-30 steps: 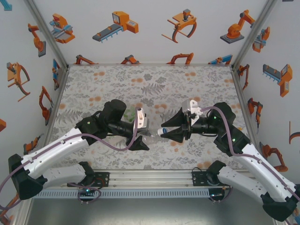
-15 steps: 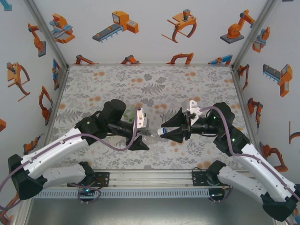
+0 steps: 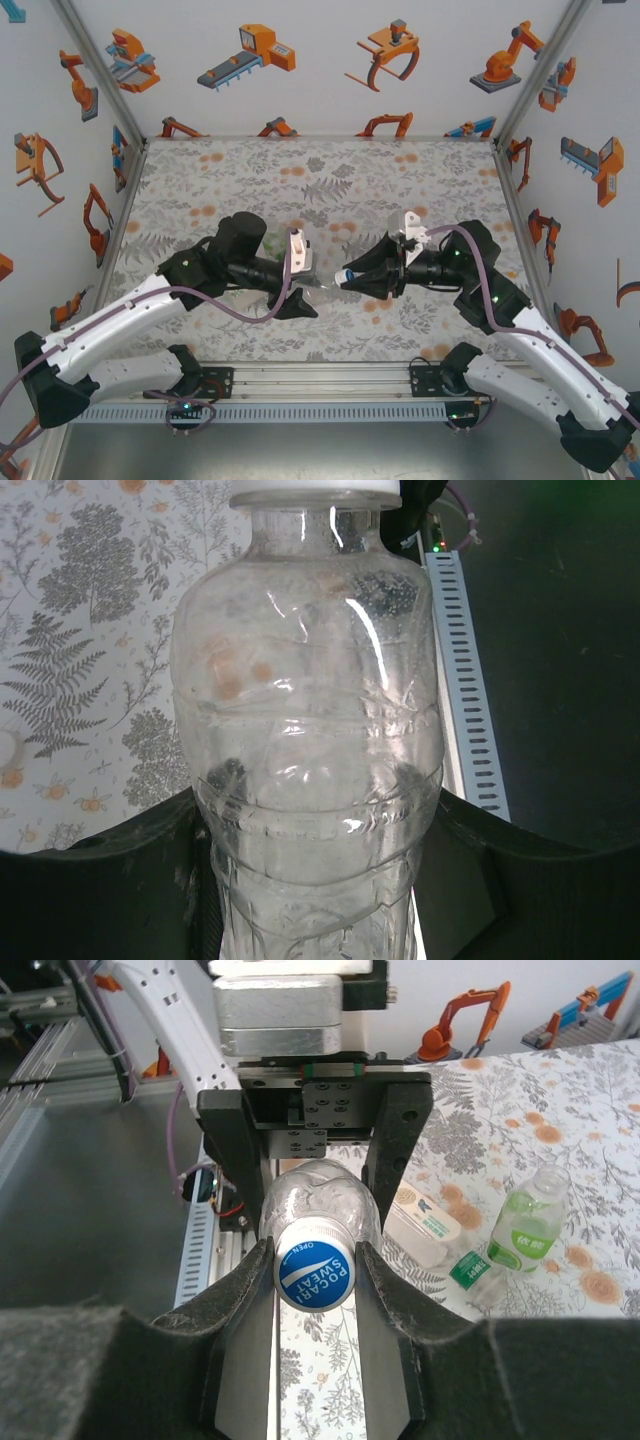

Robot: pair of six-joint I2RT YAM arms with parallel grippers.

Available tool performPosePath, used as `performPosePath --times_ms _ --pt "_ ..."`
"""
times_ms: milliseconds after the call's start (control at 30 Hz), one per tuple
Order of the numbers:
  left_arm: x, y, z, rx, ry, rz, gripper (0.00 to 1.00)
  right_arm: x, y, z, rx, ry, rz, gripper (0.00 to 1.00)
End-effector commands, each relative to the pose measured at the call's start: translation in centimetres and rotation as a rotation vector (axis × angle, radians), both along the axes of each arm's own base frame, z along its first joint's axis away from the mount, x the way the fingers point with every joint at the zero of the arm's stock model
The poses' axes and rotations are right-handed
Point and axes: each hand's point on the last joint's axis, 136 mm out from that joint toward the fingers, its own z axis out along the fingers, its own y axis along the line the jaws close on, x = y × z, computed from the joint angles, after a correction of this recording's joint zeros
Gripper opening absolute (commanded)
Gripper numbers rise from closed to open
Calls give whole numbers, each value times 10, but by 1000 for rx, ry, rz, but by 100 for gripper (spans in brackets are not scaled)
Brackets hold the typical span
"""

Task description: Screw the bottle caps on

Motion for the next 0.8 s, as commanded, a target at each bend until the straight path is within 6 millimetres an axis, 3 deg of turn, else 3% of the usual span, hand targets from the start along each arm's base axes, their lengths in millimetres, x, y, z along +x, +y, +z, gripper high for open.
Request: performPosePath --times_ms 0,200,333,600,767 --pt "14 -1 22 -62 -86 76 0 28 -4 0 54 104 -161 0" --pt "30 -2 23 -67 -125 154 0 76 -16 -10 165 434 -423 0" --pt "41 -3 21 -58 -140 207 0 102 -25 -35 122 731 -605 0" --pt "58 -1 16 -31 -167 296 0 106 -22 -54 130 1078 -673 0" --pt "61 -3 14 -26 -159 303 0 107 -31 -86 105 1265 -783 0"
